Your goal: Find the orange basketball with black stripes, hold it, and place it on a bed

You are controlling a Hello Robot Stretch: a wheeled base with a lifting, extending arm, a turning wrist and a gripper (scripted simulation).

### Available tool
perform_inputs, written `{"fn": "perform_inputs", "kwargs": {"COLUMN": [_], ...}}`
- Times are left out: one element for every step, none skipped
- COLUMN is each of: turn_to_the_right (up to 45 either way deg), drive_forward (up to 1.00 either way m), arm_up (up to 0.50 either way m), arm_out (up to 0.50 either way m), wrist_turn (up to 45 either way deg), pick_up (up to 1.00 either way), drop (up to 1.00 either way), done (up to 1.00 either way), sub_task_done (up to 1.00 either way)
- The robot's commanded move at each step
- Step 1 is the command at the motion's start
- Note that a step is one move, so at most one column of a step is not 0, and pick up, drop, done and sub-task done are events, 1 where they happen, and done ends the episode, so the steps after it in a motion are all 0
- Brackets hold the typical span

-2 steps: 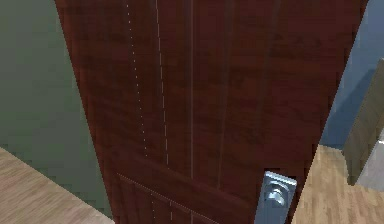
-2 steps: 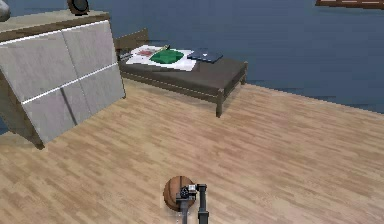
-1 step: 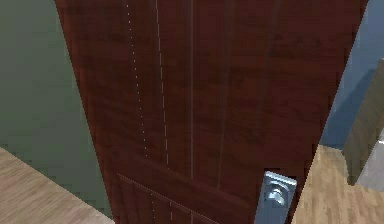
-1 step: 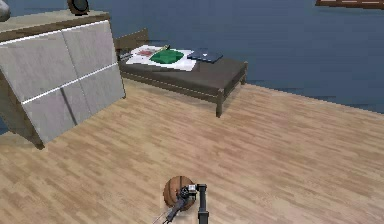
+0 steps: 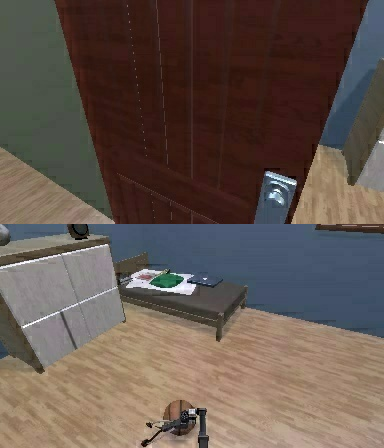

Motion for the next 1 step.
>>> {"fn": "perform_inputs", "kwargs": {"turn_to_the_right": [0.0], "drive_forward": [0.00], "arm_up": [0.00], "arm_out": [0.00], "wrist_turn": [45.0], "pick_up": [0.00], "drop": [0.00], "done": [0.00], "sub_task_done": [0.00]}}
